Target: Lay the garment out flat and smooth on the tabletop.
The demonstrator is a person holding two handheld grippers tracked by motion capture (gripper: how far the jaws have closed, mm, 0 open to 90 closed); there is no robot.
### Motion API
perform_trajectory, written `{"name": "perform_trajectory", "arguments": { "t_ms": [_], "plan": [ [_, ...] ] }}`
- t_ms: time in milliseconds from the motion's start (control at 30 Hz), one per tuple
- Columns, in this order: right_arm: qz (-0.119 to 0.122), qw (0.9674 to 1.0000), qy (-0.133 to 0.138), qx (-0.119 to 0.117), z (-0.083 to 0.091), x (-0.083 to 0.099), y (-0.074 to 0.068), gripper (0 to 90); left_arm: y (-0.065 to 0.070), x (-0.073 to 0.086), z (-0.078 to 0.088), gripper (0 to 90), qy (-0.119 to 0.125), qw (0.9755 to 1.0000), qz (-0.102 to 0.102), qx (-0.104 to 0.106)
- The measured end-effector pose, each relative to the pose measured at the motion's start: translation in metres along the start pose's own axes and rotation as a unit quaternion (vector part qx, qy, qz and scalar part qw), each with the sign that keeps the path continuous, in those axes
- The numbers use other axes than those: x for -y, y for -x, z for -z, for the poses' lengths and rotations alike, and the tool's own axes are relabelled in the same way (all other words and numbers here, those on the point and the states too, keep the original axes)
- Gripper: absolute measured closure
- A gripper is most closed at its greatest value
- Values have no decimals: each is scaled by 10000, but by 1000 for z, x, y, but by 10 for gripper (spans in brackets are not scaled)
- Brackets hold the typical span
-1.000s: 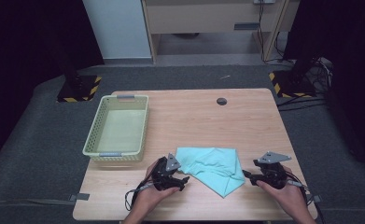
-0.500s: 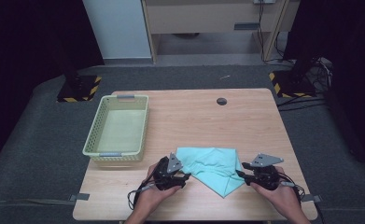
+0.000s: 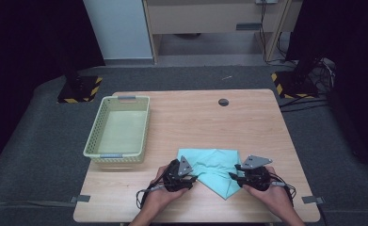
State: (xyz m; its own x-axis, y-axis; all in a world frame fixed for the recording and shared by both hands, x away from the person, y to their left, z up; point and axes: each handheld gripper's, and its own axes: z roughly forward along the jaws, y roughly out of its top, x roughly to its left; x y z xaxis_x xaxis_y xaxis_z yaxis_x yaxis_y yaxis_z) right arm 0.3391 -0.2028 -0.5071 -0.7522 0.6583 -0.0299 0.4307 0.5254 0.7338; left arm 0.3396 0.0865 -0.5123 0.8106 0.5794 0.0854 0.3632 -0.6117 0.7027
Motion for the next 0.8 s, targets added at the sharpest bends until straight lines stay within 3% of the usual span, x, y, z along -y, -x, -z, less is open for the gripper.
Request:
{"name": "perform_trajectory", "arguments": {
  "t_ms": [67, 167, 233, 333, 533, 800],
  "plan": [
    [8, 10000, -35, -15, -3, 1, -1, 471, 0, 0, -2, 472, -11, 10000, 15, 10],
    [102, 9999, -125, -7, -9, 2, -4, 437, -1, 0, -5, 461, -45, 10000, 42, -23],
    [132, 9998, -158, 8, -11, 3, -4, 444, -4, 1, -6, 465, -72, 9998, 165, -13],
    [232, 9995, -215, 52, -15, 3, -5, 509, -8, 2, -8, 524, -117, 9996, 262, 32],
    [339, 9990, -191, 233, -16, 1, -6, 704, -11, 3, -9, 657, -154, 9995, 271, 81],
    [368, 9992, -95, 146, -14, -1, -9, 789, -10, 2, -9, 802, -208, 9996, 165, 96]
  ]
}}
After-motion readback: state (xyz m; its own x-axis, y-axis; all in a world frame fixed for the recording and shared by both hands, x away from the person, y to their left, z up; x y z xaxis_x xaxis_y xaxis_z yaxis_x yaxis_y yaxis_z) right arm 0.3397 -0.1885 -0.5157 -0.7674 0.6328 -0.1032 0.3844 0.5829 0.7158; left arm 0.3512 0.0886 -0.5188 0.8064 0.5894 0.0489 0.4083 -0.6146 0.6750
